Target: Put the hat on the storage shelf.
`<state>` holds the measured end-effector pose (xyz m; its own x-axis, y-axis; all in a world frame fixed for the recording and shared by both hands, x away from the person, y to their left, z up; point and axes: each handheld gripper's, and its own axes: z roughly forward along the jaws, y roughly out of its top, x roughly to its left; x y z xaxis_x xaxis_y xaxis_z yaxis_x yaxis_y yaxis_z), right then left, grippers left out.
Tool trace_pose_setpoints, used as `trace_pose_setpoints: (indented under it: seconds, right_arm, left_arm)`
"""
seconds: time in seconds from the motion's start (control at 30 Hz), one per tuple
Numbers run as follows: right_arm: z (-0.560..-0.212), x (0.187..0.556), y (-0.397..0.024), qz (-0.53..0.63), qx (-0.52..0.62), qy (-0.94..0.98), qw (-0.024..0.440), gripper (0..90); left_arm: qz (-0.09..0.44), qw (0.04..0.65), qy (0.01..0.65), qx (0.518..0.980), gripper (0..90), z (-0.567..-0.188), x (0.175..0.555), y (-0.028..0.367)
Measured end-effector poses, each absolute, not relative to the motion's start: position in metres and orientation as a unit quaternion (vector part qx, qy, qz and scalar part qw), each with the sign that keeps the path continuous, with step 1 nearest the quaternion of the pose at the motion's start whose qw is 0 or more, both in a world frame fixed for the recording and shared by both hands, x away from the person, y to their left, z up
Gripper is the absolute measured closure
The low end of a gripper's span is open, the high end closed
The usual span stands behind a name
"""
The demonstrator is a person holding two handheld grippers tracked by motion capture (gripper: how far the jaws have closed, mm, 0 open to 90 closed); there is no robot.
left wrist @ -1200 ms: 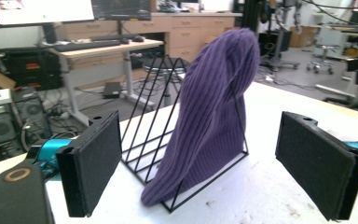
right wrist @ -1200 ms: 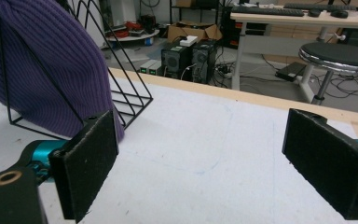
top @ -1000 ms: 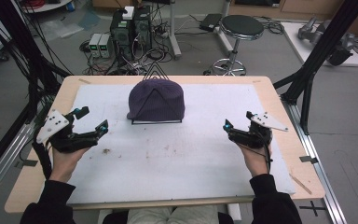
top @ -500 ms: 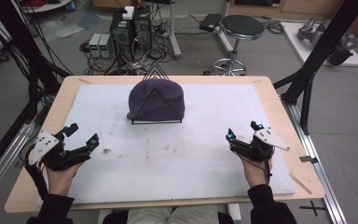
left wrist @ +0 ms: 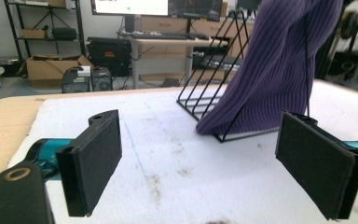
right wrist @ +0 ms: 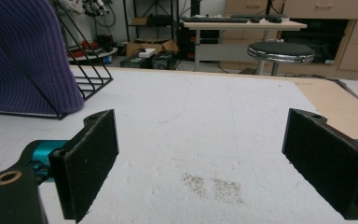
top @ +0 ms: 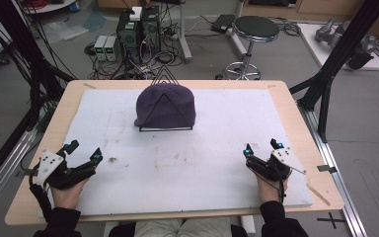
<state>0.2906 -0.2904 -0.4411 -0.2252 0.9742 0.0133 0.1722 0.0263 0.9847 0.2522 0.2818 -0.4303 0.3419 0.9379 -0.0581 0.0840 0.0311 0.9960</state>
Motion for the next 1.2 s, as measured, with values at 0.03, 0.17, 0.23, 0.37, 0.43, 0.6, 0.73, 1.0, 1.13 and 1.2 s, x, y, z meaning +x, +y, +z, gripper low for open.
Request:
trace_pose_setpoints:
  seconds: [0.03, 0.17, 0.23, 0.37, 0.43, 0.6, 0.73, 1.0, 1.13, 1.2]
  right_arm:
    - [-0.4413, 0.2917, -0.2912, 0.510, 0.481, 0.594, 0.394, 9.8]
    - [-0.4396, 0.2928, -0.2945, 0.514, 0.478, 0.587, 0.403, 9.8]
    - [-0.4406, 0.2943, -0.2970, 0.515, 0.478, 0.588, 0.401, 9.8]
    - [-0.4421, 0.2945, -0.2984, 0.518, 0.484, 0.586, 0.392, 9.8]
    - [-0.4421, 0.2943, -0.2976, 0.518, 0.483, 0.587, 0.392, 9.8]
    - [-0.4422, 0.2947, -0.2953, 0.520, 0.479, 0.592, 0.387, 9.8]
    - [-0.4428, 0.2953, -0.2952, 0.519, 0.481, 0.594, 0.384, 9.8]
    - [-0.4433, 0.2950, -0.2977, 0.524, 0.489, 0.587, 0.377, 9.8]
    - [-0.4429, 0.2939, -0.2974, 0.526, 0.491, 0.585, 0.375, 9.8]
    - [-0.4429, 0.2938, -0.2975, 0.526, 0.490, 0.585, 0.375, 9.8]
  left_arm:
    - [0.371, 0.572, 0.435, 0.588, 14.9, -0.4316, 0.2527, 0.2812]
    - [0.363, 0.574, 0.438, 0.589, 14.9, -0.4363, 0.2551, 0.2799]
    - [0.361, 0.571, 0.438, 0.593, 14.9, -0.4382, 0.2557, 0.2795]
    - [0.361, 0.573, 0.435, 0.593, 14.9, -0.4389, 0.2546, 0.2784]
    - [0.359, 0.575, 0.438, 0.591, 14.9, -0.4395, 0.2547, 0.2787]
    - [0.356, 0.576, 0.441, 0.589, 14.9, -0.4414, 0.2547, 0.2811]
    - [0.356, 0.579, 0.441, 0.586, 14.9, -0.4411, 0.2541, 0.2820]
    - [0.345, 0.590, 0.447, 0.577, 15.2, -0.4414, 0.2527, 0.2842]
    - [0.346, 0.591, 0.448, 0.575, 15.2, -0.4411, 0.2519, 0.2854]
    - [0.345, 0.591, 0.449, 0.575, 15.2, -0.4411, 0.2520, 0.2860]
